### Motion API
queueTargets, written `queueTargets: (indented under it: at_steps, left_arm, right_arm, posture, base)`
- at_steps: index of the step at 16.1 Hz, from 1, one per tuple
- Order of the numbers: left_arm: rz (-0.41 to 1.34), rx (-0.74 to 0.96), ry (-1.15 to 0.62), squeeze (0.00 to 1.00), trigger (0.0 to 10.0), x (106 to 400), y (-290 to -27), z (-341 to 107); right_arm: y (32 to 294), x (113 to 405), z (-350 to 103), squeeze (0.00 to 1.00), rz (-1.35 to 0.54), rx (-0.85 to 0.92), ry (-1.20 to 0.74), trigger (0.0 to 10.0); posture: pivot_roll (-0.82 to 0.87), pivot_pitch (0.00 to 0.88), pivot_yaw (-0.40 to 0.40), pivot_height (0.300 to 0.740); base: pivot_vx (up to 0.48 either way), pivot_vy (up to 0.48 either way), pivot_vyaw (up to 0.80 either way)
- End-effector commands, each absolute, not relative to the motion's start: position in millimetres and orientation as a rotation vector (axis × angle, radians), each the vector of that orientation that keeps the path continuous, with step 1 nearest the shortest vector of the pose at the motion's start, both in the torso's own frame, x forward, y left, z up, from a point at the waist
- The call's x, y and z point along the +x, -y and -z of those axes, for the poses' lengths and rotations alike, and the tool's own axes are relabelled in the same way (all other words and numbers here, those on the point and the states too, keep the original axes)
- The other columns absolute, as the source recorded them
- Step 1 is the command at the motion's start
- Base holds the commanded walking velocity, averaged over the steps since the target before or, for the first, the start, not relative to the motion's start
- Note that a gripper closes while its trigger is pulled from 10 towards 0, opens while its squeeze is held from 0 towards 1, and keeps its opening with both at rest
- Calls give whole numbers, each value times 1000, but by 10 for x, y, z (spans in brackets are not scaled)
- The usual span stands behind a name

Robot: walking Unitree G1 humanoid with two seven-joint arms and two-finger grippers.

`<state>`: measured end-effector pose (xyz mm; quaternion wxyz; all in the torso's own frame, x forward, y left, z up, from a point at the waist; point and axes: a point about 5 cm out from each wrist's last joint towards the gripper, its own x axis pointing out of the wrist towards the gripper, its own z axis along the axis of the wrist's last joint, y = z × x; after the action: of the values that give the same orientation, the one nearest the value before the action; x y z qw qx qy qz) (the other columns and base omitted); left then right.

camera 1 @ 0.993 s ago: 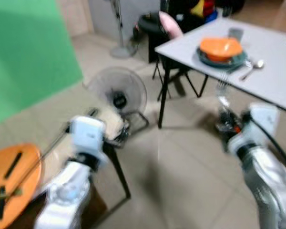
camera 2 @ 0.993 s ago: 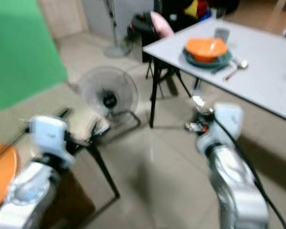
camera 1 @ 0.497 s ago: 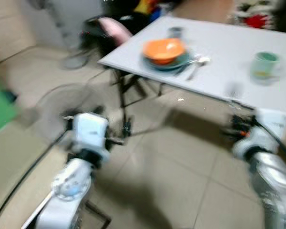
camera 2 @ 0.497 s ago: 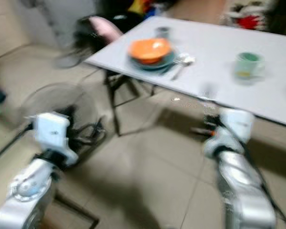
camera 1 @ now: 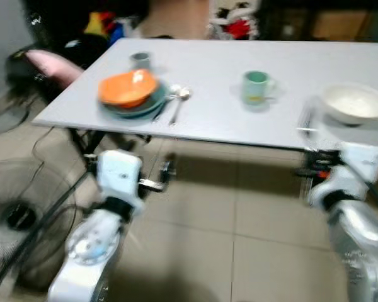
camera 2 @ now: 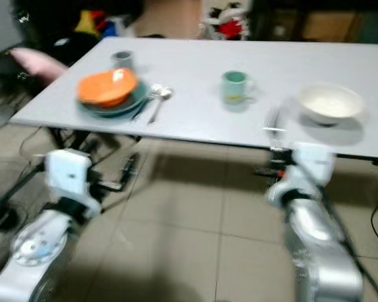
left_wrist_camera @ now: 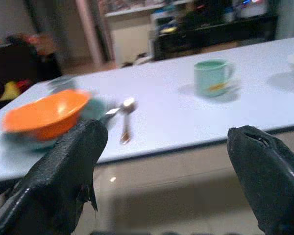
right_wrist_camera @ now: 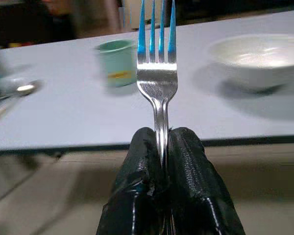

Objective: Setting the table

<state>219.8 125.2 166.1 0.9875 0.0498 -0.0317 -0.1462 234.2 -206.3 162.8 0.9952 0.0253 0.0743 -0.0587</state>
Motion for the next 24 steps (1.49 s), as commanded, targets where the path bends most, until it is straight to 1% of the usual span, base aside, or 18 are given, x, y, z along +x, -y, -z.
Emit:
queueTargets:
  at_steps: [1,4,10,11,13,15,17,18,20,24]
  left_arm:
    - [253,123,55,0,10000,2195,-1357,-1644]
    - [241,119,55,0,10000,2195,-1370,-1636]
    - [207,107,60,0,10000,2167,-1367,-1614]
    - [208,105,65,0,10000,2184,-1357,-1620]
    - [214,105,70,0,10000,2200,-1346,-1627]
    - [228,109,77,0,10000,2214,-1327,-1640]
    - [238,111,77,0,10000,2224,-1319,-1645]
    - [263,123,78,0,10000,2238,-1300,-1653]
    - [281,129,85,0,10000,2275,-1279,-1681]
    - [283,120,86,0,10000,2289,-1289,-1694]
  right_arm:
    - [1967,2367,-1658,0,75,65,-146,10000]
    - [1967,2387,-1682,0,68,57,-150,10000]
    - [1956,2487,-1757,0,28,19,-169,10000]
    - [1923,2631,-1807,0,-53,-24,-198,10000]
    - [1895,2741,-1857,0,-113,-32,-203,10000]
    - [1896,2891,-1910,0,-162,-48,-247,10000]
    - [1909,2955,-1913,0,-183,-56,-275,10000]
    - [1918,3034,-1920,0,-219,-81,-297,10000]
    - [1907,3144,-1971,0,-264,-118,-295,10000]
    - [1858,3189,-1970,0,-266,-132,-284,10000]
  posture:
    - [-139,19,59,740]
    - [-147,19,52,740]
    - [-152,17,13,740]
    - [-157,16,9,740]
    - [-156,18,10,740]
    - [-152,18,11,740]
    - [-150,21,10,740]
    - [-145,22,10,740]
    - [-139,21,10,740]
    - [-129,23,6,740]
  base:
    - [285,0,-788]
    - [277,0,-788]
    - [276,0,-768]
    - [270,0,0]
    - [270,0,0]
    - [270,0,0]
    - [270,0,0]
    - [270,0,0]
    - [272,0,0]
    - [270,0,0]
